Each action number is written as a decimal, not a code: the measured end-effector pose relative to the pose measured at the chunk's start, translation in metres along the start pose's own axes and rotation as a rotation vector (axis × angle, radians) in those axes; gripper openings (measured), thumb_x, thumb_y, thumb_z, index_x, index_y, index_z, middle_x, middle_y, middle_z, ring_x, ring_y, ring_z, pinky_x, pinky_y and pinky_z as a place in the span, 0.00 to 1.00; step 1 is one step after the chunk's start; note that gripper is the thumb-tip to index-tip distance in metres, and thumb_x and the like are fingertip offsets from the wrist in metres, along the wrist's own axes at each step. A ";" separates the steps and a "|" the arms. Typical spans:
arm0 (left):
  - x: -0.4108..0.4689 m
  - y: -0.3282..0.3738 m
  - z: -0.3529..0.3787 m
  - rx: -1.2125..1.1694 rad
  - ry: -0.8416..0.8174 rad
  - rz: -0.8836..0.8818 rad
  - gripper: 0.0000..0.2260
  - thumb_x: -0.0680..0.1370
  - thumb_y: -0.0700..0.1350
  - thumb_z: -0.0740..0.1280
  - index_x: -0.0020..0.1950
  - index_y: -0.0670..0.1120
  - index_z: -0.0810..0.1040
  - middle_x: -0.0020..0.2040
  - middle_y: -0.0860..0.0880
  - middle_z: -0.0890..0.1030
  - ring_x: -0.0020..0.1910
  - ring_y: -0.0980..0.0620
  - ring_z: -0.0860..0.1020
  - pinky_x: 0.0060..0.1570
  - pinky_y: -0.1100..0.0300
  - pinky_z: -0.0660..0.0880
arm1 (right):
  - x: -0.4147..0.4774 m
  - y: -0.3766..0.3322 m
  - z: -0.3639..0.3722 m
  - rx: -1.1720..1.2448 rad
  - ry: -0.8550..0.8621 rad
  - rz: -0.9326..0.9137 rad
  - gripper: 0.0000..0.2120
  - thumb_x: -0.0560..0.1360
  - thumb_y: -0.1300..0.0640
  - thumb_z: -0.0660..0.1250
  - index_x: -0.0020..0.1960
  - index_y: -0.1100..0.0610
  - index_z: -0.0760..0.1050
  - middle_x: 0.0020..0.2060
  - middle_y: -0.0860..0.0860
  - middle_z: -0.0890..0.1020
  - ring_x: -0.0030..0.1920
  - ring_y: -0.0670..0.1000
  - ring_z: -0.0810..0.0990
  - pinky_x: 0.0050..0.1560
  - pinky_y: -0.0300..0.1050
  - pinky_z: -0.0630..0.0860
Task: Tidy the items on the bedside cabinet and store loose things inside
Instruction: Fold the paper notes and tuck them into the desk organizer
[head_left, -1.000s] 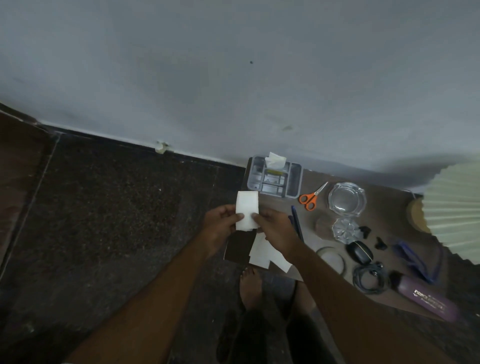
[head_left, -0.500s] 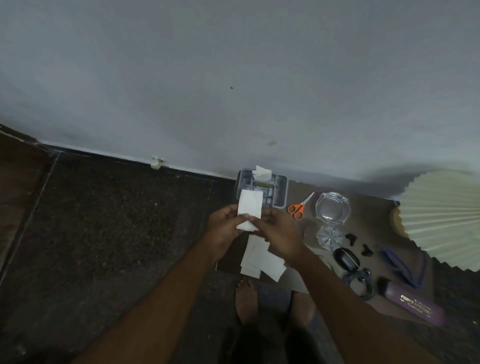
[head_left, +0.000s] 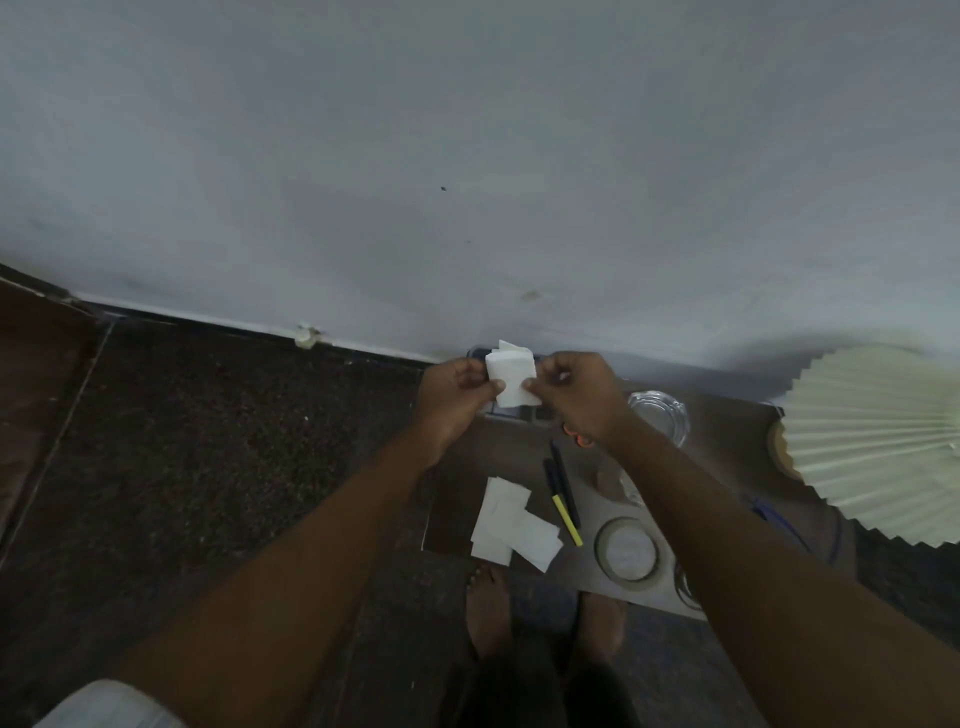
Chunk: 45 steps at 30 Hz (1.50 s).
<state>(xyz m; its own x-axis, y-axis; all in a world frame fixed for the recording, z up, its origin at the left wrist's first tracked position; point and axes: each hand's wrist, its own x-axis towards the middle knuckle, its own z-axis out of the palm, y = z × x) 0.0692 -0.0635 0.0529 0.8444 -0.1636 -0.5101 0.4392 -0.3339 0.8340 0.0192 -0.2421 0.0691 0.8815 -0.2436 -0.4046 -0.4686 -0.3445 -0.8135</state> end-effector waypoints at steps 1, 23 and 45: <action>0.004 0.004 0.000 0.032 0.005 0.039 0.09 0.73 0.37 0.76 0.52 0.41 0.84 0.51 0.43 0.87 0.43 0.53 0.85 0.46 0.59 0.82 | 0.004 -0.001 0.000 -0.054 0.014 -0.012 0.08 0.72 0.56 0.76 0.38 0.49 0.79 0.33 0.43 0.80 0.30 0.37 0.77 0.32 0.29 0.70; 0.030 0.005 0.008 0.409 -0.019 0.187 0.13 0.75 0.38 0.74 0.59 0.41 0.84 0.54 0.44 0.86 0.51 0.47 0.84 0.57 0.48 0.81 | 0.037 0.022 0.022 -0.342 0.045 -0.043 0.07 0.72 0.59 0.74 0.40 0.61 0.78 0.37 0.52 0.79 0.37 0.53 0.76 0.38 0.39 0.66; 0.039 -0.007 0.012 0.526 0.058 0.227 0.11 0.71 0.37 0.75 0.52 0.45 0.85 0.52 0.48 0.79 0.47 0.54 0.77 0.52 0.64 0.74 | 0.039 0.024 0.027 -0.375 0.023 -0.131 0.09 0.73 0.60 0.72 0.53 0.55 0.83 0.49 0.55 0.78 0.46 0.53 0.78 0.45 0.41 0.70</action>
<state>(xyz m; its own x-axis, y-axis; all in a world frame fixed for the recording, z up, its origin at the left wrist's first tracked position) 0.0953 -0.0786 0.0242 0.9216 -0.2392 -0.3057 0.0457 -0.7152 0.6974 0.0442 -0.2353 0.0219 0.9356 -0.1946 -0.2945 -0.3451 -0.6804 -0.6466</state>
